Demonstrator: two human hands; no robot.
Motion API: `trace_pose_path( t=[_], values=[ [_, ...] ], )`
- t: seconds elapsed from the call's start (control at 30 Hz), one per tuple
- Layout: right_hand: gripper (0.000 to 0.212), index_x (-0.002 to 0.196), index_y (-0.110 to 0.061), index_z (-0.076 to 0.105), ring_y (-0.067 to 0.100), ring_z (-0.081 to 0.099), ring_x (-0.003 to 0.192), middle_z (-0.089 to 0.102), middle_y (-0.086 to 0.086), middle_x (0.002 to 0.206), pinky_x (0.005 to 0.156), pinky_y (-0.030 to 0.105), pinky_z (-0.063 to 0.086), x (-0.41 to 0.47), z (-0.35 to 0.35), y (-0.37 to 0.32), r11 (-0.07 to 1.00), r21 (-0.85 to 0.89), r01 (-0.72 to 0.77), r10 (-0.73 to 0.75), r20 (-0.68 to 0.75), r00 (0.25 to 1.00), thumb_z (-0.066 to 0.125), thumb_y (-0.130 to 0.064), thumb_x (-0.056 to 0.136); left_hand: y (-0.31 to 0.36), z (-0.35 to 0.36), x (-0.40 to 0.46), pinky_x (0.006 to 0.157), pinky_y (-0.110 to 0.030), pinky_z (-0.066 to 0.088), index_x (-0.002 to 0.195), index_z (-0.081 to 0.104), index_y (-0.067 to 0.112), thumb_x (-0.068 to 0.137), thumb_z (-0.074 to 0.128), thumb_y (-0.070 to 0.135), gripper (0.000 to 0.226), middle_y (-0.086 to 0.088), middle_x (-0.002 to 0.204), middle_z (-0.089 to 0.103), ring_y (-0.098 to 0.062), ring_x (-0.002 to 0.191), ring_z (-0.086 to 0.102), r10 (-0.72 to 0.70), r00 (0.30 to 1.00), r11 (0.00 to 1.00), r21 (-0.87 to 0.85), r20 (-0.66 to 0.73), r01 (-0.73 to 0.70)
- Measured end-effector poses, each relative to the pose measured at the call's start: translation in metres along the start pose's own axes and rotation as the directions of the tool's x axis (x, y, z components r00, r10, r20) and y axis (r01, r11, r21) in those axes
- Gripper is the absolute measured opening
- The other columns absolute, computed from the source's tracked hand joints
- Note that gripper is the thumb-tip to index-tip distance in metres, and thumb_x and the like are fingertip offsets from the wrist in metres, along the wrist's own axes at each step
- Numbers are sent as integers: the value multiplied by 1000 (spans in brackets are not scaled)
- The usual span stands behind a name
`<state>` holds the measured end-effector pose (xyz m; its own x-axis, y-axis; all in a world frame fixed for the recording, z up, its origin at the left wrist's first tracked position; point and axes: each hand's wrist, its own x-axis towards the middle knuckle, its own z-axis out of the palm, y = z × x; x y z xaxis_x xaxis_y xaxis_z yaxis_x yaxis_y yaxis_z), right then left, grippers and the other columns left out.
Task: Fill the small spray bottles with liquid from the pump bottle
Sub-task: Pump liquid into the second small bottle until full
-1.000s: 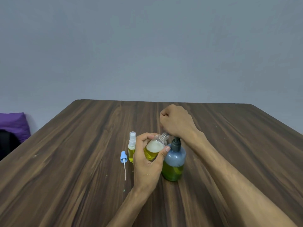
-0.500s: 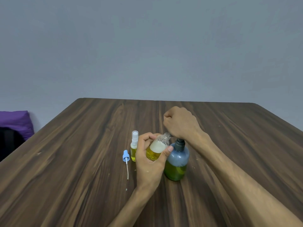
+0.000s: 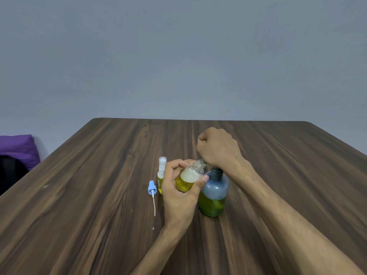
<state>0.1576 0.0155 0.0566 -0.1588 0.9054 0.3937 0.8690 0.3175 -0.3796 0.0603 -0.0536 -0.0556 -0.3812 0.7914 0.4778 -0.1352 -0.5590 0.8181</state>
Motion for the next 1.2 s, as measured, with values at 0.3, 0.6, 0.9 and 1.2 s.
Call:
trace_pose_path(
  t=[0.3, 0.6, 0.9, 1.2],
  values=[
    [36, 50, -16, 39, 15, 36, 51, 42, -6, 51, 51, 30, 27, -3, -3, -3, 1000, -19, -1, 1, -17, 1000, 50, -13, 84, 2, 0, -1, 87, -21, 59, 108, 57, 7, 74, 88, -5, 47, -1, 110, 78, -15, 101, 77, -12, 1000, 1000, -10, -1, 12],
    [32, 50, -16, 39, 15, 35, 50, 40, -6, 50, 53, 31, 29, -5, -5, -3, 1000, -3, -13, 13, -30, 999, 47, -11, 80, 4, 1, -2, 87, -22, 59, 108, 58, 8, 72, 89, 3, 48, -2, 109, 78, -15, 100, 77, -23, 1000, 999, -25, -8, 23],
    [29, 51, -18, 44, 17, 40, 54, 44, -7, 53, 60, 31, 34, -3, -5, -2, 1000, 7, -5, 5, -6, 1000, 48, -12, 79, 4, 1, -2, 87, -23, 59, 108, 57, 9, 71, 89, 7, 49, -4, 110, 78, -17, 101, 77, -38, 999, 998, -43, -12, 37],
    [25, 55, -15, 50, 21, 48, 57, 51, -5, 55, 60, 33, 38, -2, -4, -2, 1000, 3, 1, -1, -7, 1000, 47, -13, 80, 4, 1, -2, 86, -22, 59, 108, 57, 8, 71, 88, 7, 49, -3, 109, 79, -15, 100, 77, -53, 998, 998, -42, -18, 53]
  ],
)
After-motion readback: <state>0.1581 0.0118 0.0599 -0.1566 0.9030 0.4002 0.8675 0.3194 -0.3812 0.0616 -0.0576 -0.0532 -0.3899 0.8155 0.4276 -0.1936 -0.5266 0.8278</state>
